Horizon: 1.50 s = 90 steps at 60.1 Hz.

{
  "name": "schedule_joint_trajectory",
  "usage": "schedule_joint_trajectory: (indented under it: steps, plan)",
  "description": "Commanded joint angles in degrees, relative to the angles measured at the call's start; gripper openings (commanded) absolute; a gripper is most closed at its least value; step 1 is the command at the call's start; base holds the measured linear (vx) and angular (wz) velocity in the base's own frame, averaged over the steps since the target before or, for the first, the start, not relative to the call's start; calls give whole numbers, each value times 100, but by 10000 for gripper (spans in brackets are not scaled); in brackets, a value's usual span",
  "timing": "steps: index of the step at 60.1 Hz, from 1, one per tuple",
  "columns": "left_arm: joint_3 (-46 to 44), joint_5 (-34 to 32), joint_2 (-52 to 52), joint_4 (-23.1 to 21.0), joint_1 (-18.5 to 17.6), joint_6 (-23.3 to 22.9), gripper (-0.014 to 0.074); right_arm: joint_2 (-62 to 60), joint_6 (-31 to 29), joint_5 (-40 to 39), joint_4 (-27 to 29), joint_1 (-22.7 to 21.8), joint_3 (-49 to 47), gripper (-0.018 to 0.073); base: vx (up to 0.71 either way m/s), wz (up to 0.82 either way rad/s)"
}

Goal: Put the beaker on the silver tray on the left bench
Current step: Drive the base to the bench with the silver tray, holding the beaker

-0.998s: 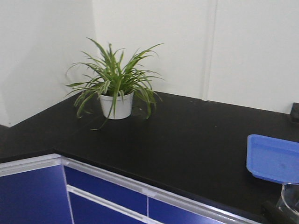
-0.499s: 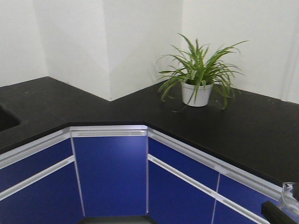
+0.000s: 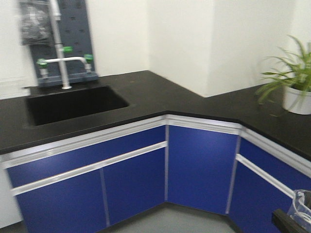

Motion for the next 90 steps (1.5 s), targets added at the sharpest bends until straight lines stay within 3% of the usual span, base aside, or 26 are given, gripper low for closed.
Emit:
schedule_joint_trajectory:
  steps: [1,52,90]
  plan:
    - [114,-431,-40,-16,-32,-10,1,6,-12,-170,109,-19,-168,-14,-23,64]
    - [114,-431,-40,-16,-32,-10,1,6,-12,-170,109,-19,-168,-14,-14,49]
    - [114,-431,-40,-16,-32,-10,1,6,-12,-146,109,-19,-168,-14,11,50]
